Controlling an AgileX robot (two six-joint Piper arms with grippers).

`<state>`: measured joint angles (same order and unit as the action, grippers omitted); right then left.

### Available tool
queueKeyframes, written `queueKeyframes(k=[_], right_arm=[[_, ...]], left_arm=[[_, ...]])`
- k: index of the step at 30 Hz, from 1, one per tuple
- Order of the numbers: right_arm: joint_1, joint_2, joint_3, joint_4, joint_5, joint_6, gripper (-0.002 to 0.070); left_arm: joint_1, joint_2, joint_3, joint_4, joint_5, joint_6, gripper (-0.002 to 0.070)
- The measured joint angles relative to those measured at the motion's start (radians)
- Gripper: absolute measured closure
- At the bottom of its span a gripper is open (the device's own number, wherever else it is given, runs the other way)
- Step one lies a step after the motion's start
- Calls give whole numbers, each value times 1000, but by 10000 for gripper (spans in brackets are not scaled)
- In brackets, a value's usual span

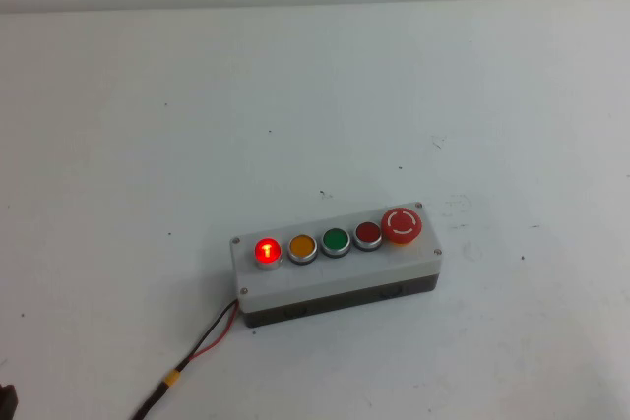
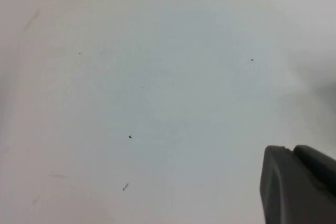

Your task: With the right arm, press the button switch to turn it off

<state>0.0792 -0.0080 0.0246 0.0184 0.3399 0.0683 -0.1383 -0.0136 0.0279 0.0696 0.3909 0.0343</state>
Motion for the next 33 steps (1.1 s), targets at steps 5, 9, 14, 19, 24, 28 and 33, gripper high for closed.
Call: queueKeyframes(k=[5, 9, 14, 19, 24, 28, 33], right_arm=[[0, 0, 0, 0, 0, 0, 693], [0, 0, 0, 0, 0, 0, 693], [0, 0, 0, 0, 0, 0, 693], [0, 0, 0, 0, 0, 0, 693], [0, 0, 0, 0, 0, 0, 693], [0, 0, 0, 8, -14, 0, 693], [0, 0, 0, 85, -40, 2, 693]], left_arm=[[0, 0, 0, 0, 0, 0, 677], [0, 0, 0, 0, 0, 0, 677], [0, 0, 0, 0, 0, 0, 677], [0, 0, 0, 0, 0, 0, 677], [0, 0, 0, 0, 0, 0, 677], [0, 0, 0, 0, 0, 0, 677], [0, 0, 0, 0, 0, 0, 677]])
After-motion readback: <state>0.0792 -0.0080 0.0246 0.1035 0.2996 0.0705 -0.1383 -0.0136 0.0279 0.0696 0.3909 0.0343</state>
